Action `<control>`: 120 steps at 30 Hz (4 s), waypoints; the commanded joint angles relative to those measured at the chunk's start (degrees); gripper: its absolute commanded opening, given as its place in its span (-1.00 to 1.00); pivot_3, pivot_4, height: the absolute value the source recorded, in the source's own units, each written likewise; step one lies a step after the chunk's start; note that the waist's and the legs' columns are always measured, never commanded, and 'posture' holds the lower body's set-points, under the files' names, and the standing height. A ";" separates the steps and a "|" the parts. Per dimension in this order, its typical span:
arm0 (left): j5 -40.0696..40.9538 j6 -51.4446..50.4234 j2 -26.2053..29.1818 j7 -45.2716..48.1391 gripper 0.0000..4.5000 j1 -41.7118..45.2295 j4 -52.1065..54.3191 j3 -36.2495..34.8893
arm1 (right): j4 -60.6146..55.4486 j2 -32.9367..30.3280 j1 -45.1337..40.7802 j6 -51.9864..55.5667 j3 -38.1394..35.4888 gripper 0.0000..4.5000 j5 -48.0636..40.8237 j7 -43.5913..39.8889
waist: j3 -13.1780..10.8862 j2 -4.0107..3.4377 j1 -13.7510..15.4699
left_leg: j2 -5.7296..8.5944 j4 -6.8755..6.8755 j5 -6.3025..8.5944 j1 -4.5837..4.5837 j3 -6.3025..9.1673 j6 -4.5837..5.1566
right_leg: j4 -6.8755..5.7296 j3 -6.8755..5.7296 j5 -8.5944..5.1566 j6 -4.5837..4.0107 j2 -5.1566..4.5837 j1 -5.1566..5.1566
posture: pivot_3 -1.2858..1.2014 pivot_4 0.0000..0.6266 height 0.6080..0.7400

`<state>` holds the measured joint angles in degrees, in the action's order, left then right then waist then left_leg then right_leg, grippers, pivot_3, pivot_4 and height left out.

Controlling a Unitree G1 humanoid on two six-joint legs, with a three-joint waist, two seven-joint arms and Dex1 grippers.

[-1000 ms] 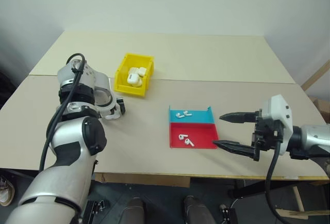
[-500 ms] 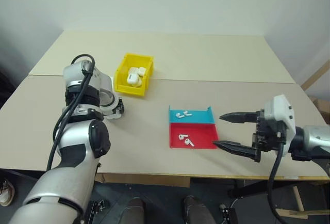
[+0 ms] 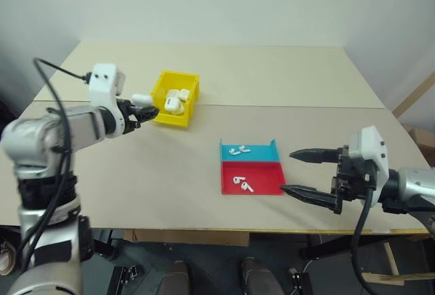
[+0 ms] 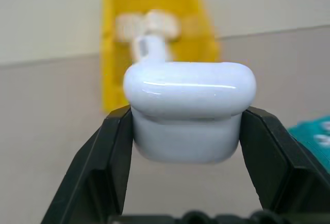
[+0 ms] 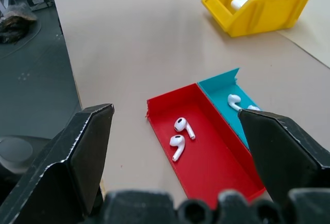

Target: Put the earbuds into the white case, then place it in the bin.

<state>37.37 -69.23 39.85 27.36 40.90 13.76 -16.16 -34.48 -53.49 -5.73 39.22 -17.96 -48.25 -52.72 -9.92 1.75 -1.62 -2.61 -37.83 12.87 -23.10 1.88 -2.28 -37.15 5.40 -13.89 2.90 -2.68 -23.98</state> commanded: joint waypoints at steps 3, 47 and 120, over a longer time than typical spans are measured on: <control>0.73 31.58 -3.90 21.65 0.24 -9.12 5.58 -0.20 | 1.56 -0.67 -5.06 -1.36 2.27 1.00 0.47 -1.89 | 0.06 -0.03 0.22 | -0.04 0.01 0.02 0.06 -0.08 0.02 | 0.07 0.03 0.00 -0.01 0.02 0.05 | 0.03 -0.52 1.00; 5.55 47.50 -5.24 45.16 0.24 -20.39 4.57 9.21 | 18.56 13.00 -56.77 40.02 64.81 0.29 23.90 7.74 | 0.09 -0.08 -0.89 | -0.21 -0.05 0.16 -0.15 -0.14 0.30 | 0.02 0.02 -0.03 -0.08 0.13 -0.28 | 0.03 -0.52 1.00; 9.44 42.85 -8.98 48.02 0.24 -4.57 -10.04 11.42 | 0.49 31.13 -35.33 13.31 16.80 -0.72 5.81 20.58 | 0.09 -0.05 -0.98 | -0.21 0.00 0.16 -0.15 -0.09 0.31 | 0.06 0.00 -0.04 -0.07 0.16 -0.23 | 0.03 -0.52 1.00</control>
<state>46.62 -26.71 30.32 75.24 34.99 2.68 -3.59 -32.88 -21.81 -41.05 54.58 -0.77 -42.82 -32.17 -9.83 1.70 -2.60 -2.82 -37.82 13.03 -23.24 1.80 -1.98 -37.10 5.39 -13.92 2.82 -2.52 -24.20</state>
